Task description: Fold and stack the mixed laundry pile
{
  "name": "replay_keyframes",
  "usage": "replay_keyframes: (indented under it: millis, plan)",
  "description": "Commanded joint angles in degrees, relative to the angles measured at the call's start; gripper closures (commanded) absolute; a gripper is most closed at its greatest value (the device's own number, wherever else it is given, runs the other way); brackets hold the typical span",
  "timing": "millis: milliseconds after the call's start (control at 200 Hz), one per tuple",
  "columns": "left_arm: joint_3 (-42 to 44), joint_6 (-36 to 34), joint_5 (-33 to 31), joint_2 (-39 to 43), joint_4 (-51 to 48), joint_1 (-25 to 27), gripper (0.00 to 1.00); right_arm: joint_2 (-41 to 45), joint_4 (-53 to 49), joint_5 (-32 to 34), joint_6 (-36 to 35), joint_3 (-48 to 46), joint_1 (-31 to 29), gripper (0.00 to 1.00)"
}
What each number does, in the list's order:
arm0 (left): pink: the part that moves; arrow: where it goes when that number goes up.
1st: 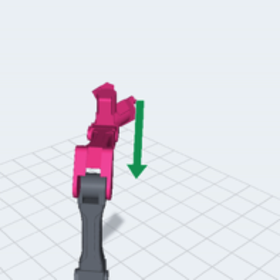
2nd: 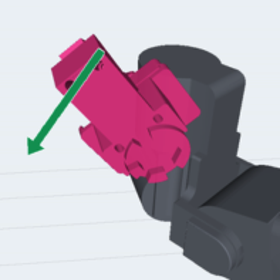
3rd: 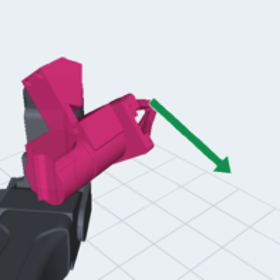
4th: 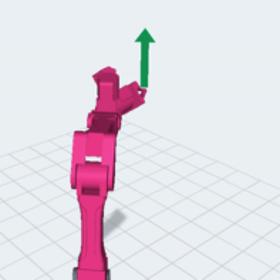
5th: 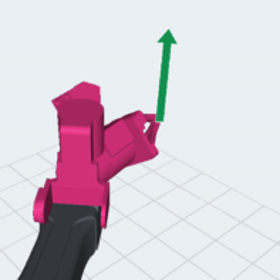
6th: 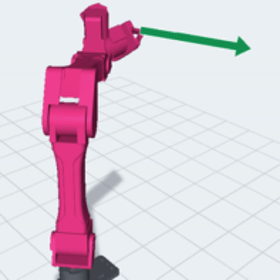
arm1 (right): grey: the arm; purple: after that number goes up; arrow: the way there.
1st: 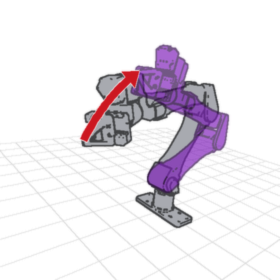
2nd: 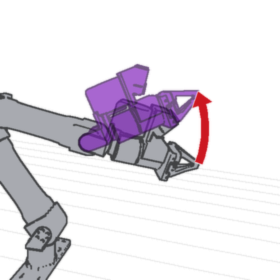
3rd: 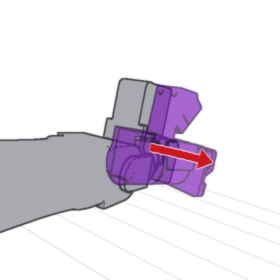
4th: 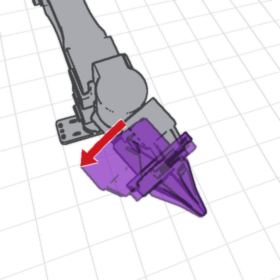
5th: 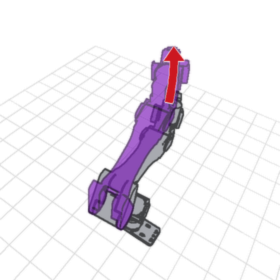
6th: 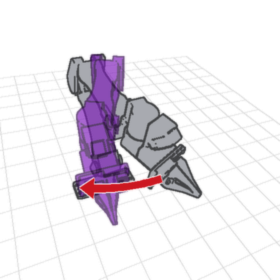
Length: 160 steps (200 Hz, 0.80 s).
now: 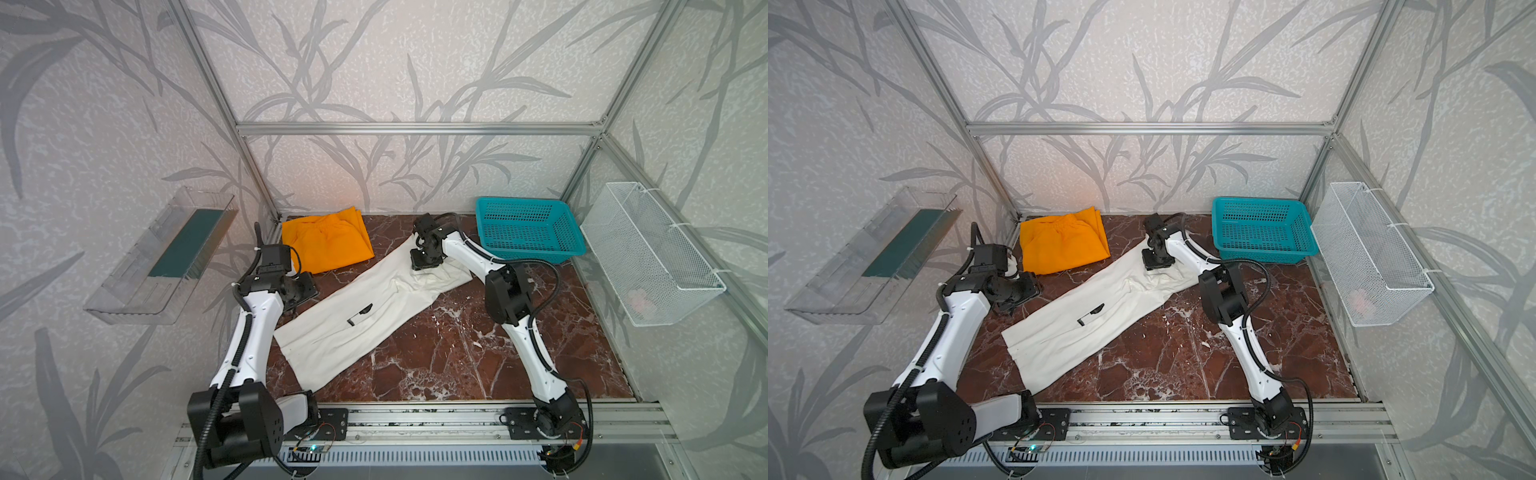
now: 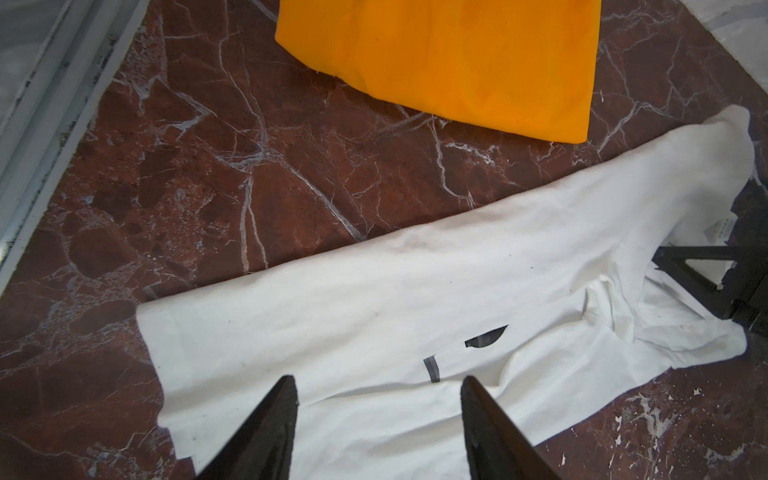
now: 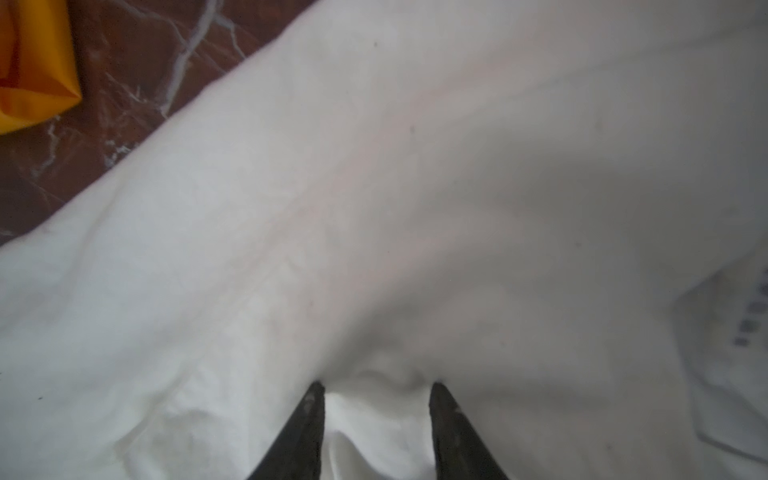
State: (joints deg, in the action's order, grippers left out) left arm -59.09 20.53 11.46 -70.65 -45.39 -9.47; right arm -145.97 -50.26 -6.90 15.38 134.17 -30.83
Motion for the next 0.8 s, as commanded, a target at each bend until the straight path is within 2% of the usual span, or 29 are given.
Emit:
replay_keyframes:
  millis: [0,135,305,440,565,795]
  plan:
    - [0.3,-1.5,2.2,-0.7,0.4,0.2,0.39,2.5,-8.6,3.2,-3.5,6.5,-0.1,0.55]
    - [-0.1,-2.0,3.0,-0.9,0.6,0.2,0.39,13.0,-6.8,6.1,-2.9,-3.9,-0.5,0.53]
    - [-0.7,-2.5,4.2,-1.5,0.6,0.2,0.39,29.2,2.4,7.2,3.2,-29.8,-0.3,0.53]
    - [-1.2,-2.8,5.7,-1.9,0.9,0.2,0.39,35.9,11.4,7.6,7.3,-44.8,0.4,0.56]
    - [-1.6,-3.0,6.9,-2.3,1.1,0.3,0.39,35.1,14.8,6.3,9.3,-48.5,2.1,0.59]
    - [-1.1,-4.1,8.0,-1.4,1.0,0.3,0.39,26.0,17.4,3.0,10.8,-44.6,4.7,0.67]
